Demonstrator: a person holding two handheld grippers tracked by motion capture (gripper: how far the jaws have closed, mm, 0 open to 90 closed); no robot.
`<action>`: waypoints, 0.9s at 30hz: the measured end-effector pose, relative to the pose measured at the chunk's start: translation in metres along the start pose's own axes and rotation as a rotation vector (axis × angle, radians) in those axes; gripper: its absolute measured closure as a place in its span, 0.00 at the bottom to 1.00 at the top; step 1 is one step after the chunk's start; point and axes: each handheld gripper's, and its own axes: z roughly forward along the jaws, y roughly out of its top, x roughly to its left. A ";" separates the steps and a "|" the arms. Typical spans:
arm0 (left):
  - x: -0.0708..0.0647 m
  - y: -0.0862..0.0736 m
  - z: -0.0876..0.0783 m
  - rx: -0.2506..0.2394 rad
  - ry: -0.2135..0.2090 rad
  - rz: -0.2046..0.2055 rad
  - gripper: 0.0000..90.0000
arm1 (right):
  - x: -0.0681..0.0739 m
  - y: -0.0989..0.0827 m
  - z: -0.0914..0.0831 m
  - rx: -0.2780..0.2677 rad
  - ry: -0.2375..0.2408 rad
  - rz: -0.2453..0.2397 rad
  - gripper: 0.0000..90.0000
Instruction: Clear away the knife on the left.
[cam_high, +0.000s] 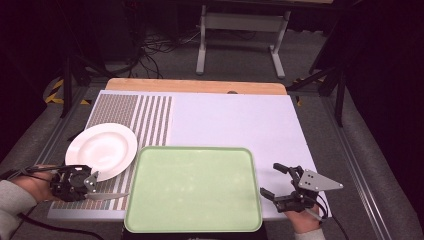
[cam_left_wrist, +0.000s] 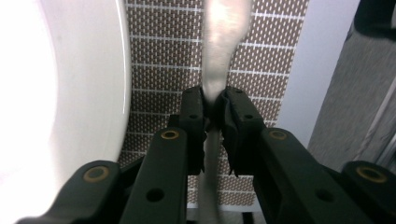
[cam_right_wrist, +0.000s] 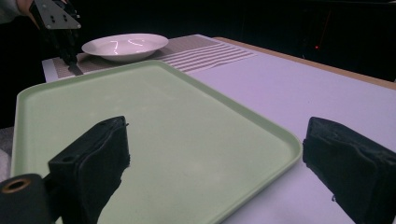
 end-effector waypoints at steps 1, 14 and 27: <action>0.001 0.001 0.001 -0.008 -0.008 0.014 0.88 | 0.000 0.000 0.000 0.004 0.000 -0.002 0.08; 0.001 0.005 0.001 0.012 -0.015 -0.033 0.89 | 0.001 -0.002 -0.003 -0.004 0.001 0.010 0.09; 0.002 -0.002 -0.014 -0.036 -0.056 -0.100 0.89 | 0.000 -0.001 -0.003 -0.009 0.005 0.008 0.11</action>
